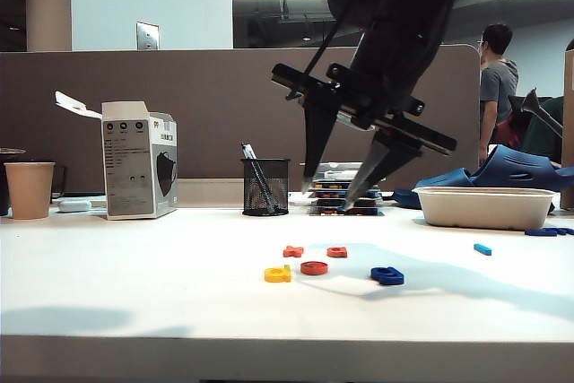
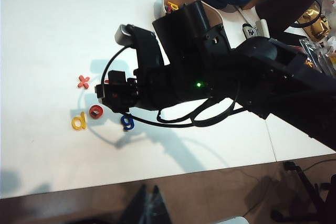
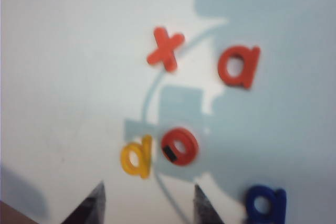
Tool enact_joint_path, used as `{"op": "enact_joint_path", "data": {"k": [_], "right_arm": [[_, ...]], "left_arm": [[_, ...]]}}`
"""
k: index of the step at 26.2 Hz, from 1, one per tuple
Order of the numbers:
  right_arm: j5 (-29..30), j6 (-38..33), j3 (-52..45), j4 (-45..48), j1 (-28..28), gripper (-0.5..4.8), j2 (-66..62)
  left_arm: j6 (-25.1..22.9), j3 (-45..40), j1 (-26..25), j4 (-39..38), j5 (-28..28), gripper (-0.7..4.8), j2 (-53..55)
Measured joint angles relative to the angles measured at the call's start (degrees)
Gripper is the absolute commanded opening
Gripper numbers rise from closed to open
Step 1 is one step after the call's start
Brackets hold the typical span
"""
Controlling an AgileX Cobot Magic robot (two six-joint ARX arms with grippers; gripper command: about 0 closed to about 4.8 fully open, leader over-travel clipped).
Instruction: Select the appropriate letters from the row of letter magnets placed on the table to arrange into the word "dog".
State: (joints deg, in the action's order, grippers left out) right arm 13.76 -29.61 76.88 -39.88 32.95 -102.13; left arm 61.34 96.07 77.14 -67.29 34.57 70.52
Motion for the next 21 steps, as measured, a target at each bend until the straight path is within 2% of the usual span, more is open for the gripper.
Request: {"op": "enact_joint_path", "data": {"k": [4,9,21], "right_arm": [[2.01,-0.20,0.02,3.63,0.02,2.10,-0.24],[4.07,-0.37,0.00,3.87,0.79,2.10,-4.55],[4.28,-0.37,0.00,4.13,0.85,2.10,-7.48]], "left_arm": [[0.00,0.00,0.00,0.00,0.00,-0.05,0.00],[0.00,0.00,0.00,-0.02,0.00,-0.05,0.00],[0.02,0.00,0.00,0.00,-0.02,-0.05,0.00]]}}
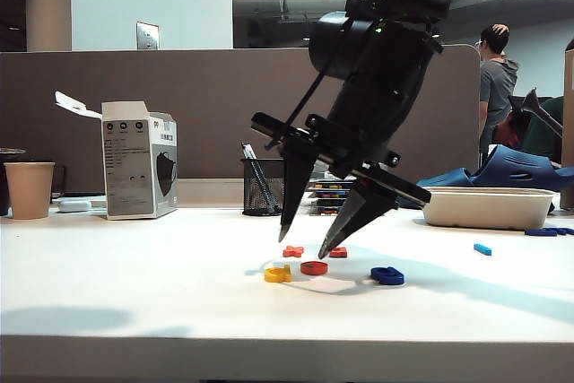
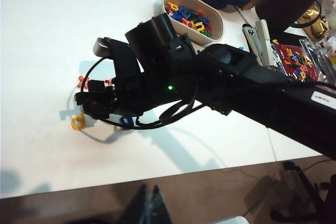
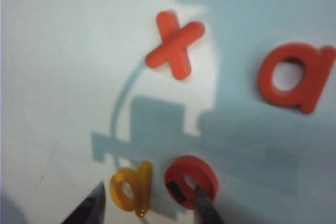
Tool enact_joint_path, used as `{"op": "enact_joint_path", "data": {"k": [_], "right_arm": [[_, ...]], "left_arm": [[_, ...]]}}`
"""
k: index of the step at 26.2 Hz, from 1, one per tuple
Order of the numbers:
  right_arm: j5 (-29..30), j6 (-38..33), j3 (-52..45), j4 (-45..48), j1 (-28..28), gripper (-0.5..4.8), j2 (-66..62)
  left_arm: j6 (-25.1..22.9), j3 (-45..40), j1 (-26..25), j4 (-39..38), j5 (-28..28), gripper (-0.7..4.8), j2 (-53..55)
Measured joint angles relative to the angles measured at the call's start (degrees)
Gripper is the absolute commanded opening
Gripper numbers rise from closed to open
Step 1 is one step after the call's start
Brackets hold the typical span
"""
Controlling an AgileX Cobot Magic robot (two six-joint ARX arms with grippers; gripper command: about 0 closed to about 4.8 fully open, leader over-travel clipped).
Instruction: Select the appropriate letters from the row of letter magnets placed on the table to arrange into the word "dog".
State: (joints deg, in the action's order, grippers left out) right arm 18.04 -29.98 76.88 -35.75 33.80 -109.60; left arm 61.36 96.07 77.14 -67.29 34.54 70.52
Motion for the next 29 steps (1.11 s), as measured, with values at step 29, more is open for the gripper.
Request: {"op": "enact_joint_path", "data": {"k": [29], "right_arm": [[-0.26,-0.17,0.00,1.18,0.63,2.08,-0.63]], "left_arm": [[-0.02,0.00,0.00,0.00,0.02,-0.05,0.00]]}}
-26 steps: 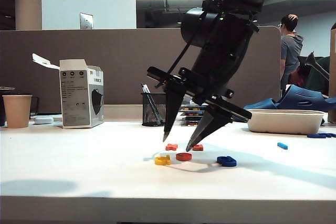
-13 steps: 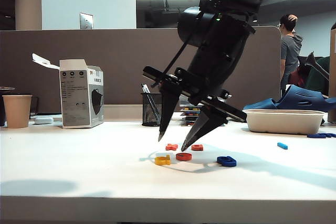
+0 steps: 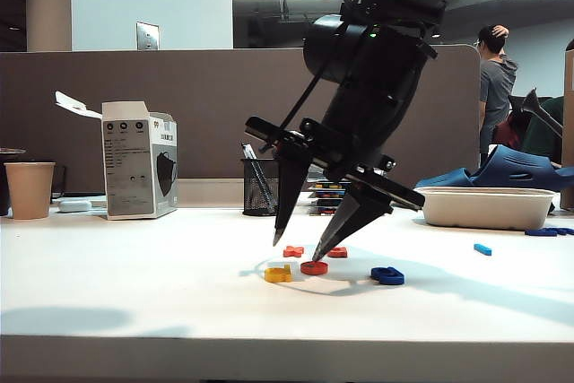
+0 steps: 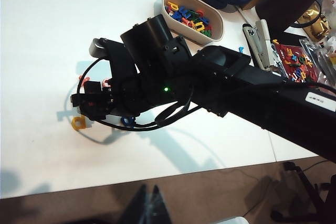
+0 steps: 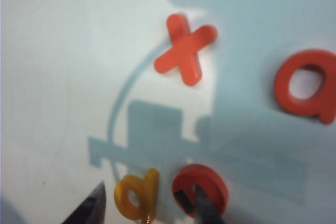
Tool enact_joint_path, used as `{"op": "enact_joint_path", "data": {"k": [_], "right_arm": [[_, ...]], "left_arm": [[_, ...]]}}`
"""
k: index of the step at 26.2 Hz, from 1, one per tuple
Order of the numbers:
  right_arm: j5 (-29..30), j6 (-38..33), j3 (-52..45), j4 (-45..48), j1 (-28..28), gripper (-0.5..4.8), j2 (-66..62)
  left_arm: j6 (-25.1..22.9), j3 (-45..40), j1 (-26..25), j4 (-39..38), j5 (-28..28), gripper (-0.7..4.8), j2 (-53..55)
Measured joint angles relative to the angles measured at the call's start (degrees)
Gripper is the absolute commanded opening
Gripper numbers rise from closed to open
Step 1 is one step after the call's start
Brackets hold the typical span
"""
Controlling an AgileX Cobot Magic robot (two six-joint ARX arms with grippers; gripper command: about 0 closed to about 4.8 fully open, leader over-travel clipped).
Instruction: Select the appropriate letters from the row of letter magnets placed on the table to arrange into the word "dog".
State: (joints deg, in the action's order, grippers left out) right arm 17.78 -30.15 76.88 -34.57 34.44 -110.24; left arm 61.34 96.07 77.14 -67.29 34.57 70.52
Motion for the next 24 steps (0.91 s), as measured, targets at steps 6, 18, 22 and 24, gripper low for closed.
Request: {"op": "enact_joint_path", "data": {"k": [6,18,22,24], "right_arm": [[0.46,-0.02,0.44,0.02,0.02,2.08,-1.14],[1.38,0.02,0.66,-4.24,0.04,2.08,-1.07],[1.38,0.22,0.68,-5.46,0.04,2.08,-0.96],[1.33,0.24,0.72,-5.90,0.04,2.08,-0.96]], "left_arm": [[0.00,0.00,0.00,-0.02,0.00,-0.05,0.00],[0.00,0.00,0.00,0.00,0.00,-0.05,0.00],[0.02,0.00,0.00,-0.02,0.00,-0.05,0.00],[0.00,0.00,0.00,0.00,0.00,-0.05,0.00]]}}
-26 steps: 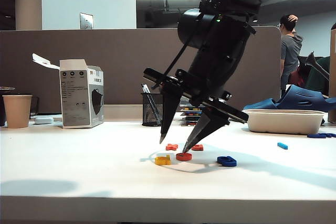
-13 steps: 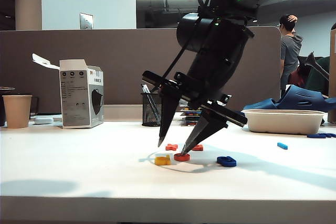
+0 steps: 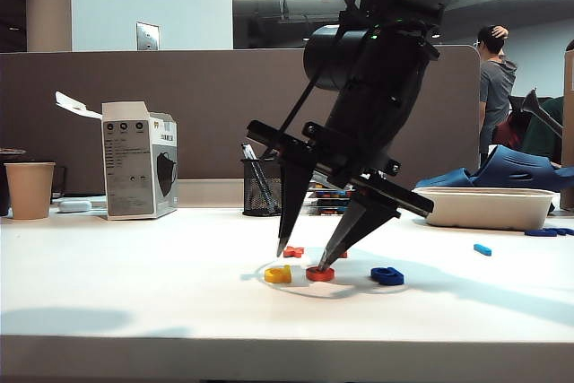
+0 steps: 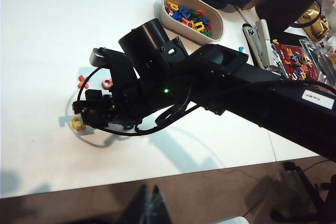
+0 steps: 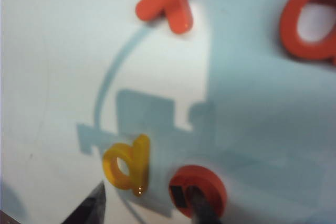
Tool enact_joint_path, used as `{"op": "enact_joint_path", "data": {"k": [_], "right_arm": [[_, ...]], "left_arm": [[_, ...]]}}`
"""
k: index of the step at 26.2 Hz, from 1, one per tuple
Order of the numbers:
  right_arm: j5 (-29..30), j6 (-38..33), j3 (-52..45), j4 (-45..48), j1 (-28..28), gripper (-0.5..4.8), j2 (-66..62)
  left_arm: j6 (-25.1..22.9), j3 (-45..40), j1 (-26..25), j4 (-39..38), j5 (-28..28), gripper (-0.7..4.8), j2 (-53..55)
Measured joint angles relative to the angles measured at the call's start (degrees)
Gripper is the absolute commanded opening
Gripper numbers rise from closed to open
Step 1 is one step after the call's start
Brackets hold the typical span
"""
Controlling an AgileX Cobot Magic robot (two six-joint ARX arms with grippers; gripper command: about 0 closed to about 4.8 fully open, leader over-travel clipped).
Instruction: Select the appropriate letters from the row of letter magnets placed on the table to arrange into the word "dog".
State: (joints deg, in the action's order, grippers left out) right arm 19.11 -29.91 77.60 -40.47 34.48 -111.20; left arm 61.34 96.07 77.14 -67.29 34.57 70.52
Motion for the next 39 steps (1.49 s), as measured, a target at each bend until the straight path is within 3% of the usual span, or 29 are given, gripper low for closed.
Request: {"op": "enact_joint_path", "data": {"k": [14,34,39], "right_arm": [[-2.62,1.09,-0.70,-3.43,-0.17,2.08,2.97],[-1.11,1.09,-0.46,-2.23,-0.09,2.08,4.20],[-1.18,1.11,0.85,-0.72,-0.22,2.07,9.86]], "left_arm": [[0.02,0.00,0.00,-0.02,0.00,-0.05,0.00],[0.00,0.00,0.00,0.00,0.00,-0.05,0.00],[0.00,0.00,0.00,0.00,0.00,-0.05,0.00]]}}
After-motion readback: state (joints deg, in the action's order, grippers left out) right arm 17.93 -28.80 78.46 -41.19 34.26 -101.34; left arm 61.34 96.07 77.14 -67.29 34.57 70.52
